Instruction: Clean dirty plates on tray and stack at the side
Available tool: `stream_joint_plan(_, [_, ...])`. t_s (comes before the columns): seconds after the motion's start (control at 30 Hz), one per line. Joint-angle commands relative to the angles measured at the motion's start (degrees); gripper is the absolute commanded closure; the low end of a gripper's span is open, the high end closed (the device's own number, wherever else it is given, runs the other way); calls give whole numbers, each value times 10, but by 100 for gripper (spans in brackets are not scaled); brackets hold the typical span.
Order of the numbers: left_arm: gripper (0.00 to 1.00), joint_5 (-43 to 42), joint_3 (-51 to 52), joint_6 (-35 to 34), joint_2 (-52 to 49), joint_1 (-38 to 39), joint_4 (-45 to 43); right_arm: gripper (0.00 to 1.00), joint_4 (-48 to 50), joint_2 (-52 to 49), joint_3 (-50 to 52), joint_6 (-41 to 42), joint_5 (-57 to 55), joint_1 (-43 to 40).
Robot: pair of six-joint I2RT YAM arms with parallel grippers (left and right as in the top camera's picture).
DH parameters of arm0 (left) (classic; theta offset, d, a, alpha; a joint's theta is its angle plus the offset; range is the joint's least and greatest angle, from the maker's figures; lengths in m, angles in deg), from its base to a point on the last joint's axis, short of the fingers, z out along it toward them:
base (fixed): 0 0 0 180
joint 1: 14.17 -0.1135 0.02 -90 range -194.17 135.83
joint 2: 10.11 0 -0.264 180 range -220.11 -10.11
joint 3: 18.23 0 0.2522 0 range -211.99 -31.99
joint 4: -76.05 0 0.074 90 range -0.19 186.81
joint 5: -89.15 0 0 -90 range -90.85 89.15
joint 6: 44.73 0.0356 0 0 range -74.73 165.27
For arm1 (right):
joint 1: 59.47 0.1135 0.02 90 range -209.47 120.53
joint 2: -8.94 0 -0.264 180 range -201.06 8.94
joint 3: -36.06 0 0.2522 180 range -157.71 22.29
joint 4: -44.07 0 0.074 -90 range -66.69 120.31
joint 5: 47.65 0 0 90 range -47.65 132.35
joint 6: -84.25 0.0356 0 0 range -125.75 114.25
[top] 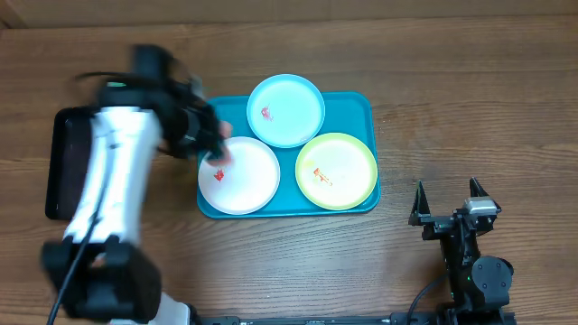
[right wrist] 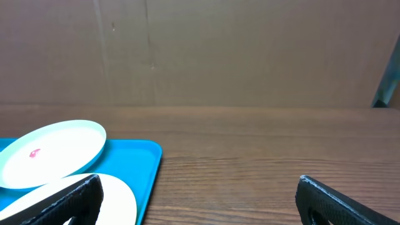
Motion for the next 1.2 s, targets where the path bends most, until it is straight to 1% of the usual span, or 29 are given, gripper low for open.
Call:
stream_joint_plan(0.0, [96,101,53,-66,-28,59,-28,0,2,5,6,3,5,-1])
stream_joint_plan(0.07, [96,137,72,-94,-49,85,-53,0,2,5,6,3,5,-1])
stream_joint_plan(0.13, [96,151,82,-94,-70,101,-77,0,2,5,6,3,5,-1])
stream_joint_plan(0.3, [95,152,84,-94,-116,109,-106,0,2,5,6,3,5,-1])
stream_joint_plan(0.33, [82,152,84,-94,-121,108,-108,0,2,5,6,3,5,-1])
stream_joint_plan(0.37, [67,152,84,-94,-127,108,-108,0,2,5,6,3,5,-1])
stream_joint_plan(0.4, [59,153,84,-93,-129,108,-108,0,2,5,6,3,5,-1])
stream_joint_plan(0.43, [57,152,83,-86,-132,108,-110,0,2,5,6,3,5,-1])
stream_joint_plan(0.5, [57,150,83,-74,-133,108,-113,0,2,5,6,3,5,-1])
stream_joint_plan(0.57, [62,148,76,-60,-133,108,-110,0,2,5,6,3,5,-1])
stream_joint_plan(0.67, [65,148,40,-52,-133,105,-80,0,2,5,6,3,5,-1])
stream_joint_plan(0.73, [65,149,-8,-52,-132,99,-38,0,2,5,6,3,5,-1])
stream_joint_plan(0.83, [72,149,-88,-52,-132,82,30,0,2,5,6,3,5,-1])
stream_joint_plan(0.93, [71,149,-174,-53,-132,54,114,0,2,5,6,3,5,-1])
stream_joint_plan(0.97, [68,150,-201,-53,-132,42,143,0,2,5,6,3,5,-1])
stream_joint_plan(1.0, [62,151,-220,-52,-132,31,163,0,2,5,6,3,5,-1])
stream_joint_plan(1.03, [46,151,-234,-52,-132,18,180,0,2,5,6,3,5,-1])
stream_joint_plan(1.07, [28,151,-240,-52,-132,8,189,0,2,5,6,3,5,-1])
stream_joint_plan(1.1, [17,152,-241,-47,-132,-1,195,0,2,5,6,3,5,-1])
stream_joint_plan(1.17, [0,161,-235,-40,-133,-19,202,0,2,5,6,3,5,-1])
